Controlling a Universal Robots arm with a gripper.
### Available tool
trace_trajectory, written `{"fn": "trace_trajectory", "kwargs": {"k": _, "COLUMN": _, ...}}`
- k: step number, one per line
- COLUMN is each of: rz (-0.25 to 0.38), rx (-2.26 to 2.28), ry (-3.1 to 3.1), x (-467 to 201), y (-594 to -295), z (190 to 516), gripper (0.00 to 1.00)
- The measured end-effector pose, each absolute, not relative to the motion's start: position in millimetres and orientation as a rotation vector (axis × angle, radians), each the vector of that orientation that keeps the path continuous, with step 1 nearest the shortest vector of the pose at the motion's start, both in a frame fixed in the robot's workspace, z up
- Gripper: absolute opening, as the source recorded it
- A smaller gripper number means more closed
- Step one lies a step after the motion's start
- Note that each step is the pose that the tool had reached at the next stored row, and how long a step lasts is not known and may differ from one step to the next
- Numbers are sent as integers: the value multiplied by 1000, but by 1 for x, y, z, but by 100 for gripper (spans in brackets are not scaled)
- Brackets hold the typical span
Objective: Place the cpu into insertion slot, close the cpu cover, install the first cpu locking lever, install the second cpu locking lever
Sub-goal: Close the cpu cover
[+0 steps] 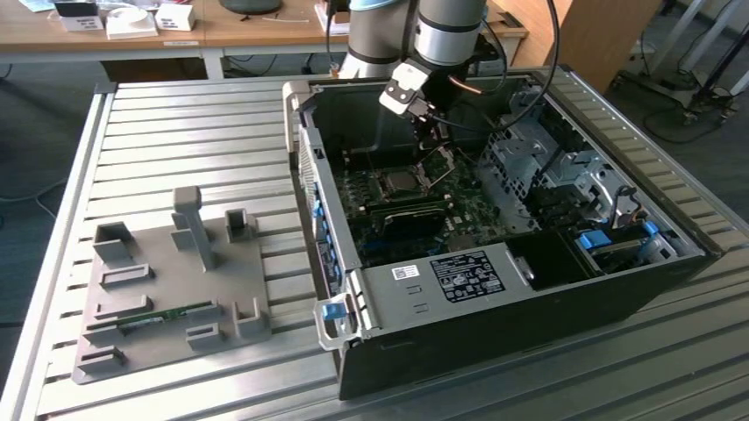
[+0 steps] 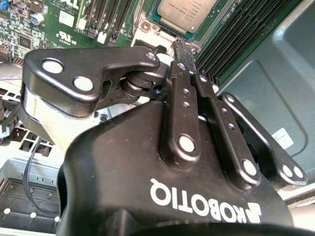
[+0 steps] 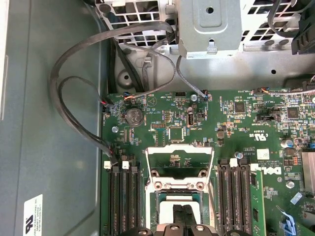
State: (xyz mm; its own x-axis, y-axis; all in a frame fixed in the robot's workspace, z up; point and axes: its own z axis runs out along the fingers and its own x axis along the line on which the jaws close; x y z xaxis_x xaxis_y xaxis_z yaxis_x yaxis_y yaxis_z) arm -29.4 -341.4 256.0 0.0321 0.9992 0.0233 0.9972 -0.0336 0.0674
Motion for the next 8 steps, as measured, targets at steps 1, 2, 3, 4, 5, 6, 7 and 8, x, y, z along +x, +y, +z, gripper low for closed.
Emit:
{"fn": "trace_trajectory", "kwargs": {"k": 1, "rz": 99, "rx": 2233, "ry": 2161, "x": -29, "y": -341, "z": 256, "gripper": 11}}
{"fn": "trace_trajectory", "kwargs": {"k": 2, "rz": 99, "rx": 2233, "ry": 2161, "x": -29, "y": -341, "z": 256, "gripper": 11}}
{"fn": "trace_trajectory", "kwargs": {"k": 3, "rz": 99, "rx": 2233, "ry": 2161, "x": -29, "y": -341, "z": 256, "gripper": 11}}
{"fn": "trace_trajectory", "kwargs": {"k": 4, "rz": 99, "rx": 2233, "ry": 2161, "x": -29, "y": -341, "z": 256, "gripper": 11}}
{"fn": "trace_trajectory", "kwargs": {"k": 5, "rz": 99, "rx": 2233, "ry": 2161, "x": -29, "y": -341, "z": 256, "gripper": 11}}
{"fn": "trace_trajectory", "kwargs": {"k": 6, "rz": 99, "rx": 2233, "ry": 2161, "x": -28, "y": -341, "z": 256, "gripper": 11}}
{"fn": "trace_trajectory", "kwargs": {"k": 7, "rz": 99, "rx": 2233, "ry": 2161, "x": -27, "y": -341, "z": 256, "gripper": 11}}
{"fn": "trace_trajectory", "kwargs": {"k": 8, "rz": 99, "rx": 2233, "ry": 2161, "x": -26, "y": -341, "z": 256, "gripper": 11}}
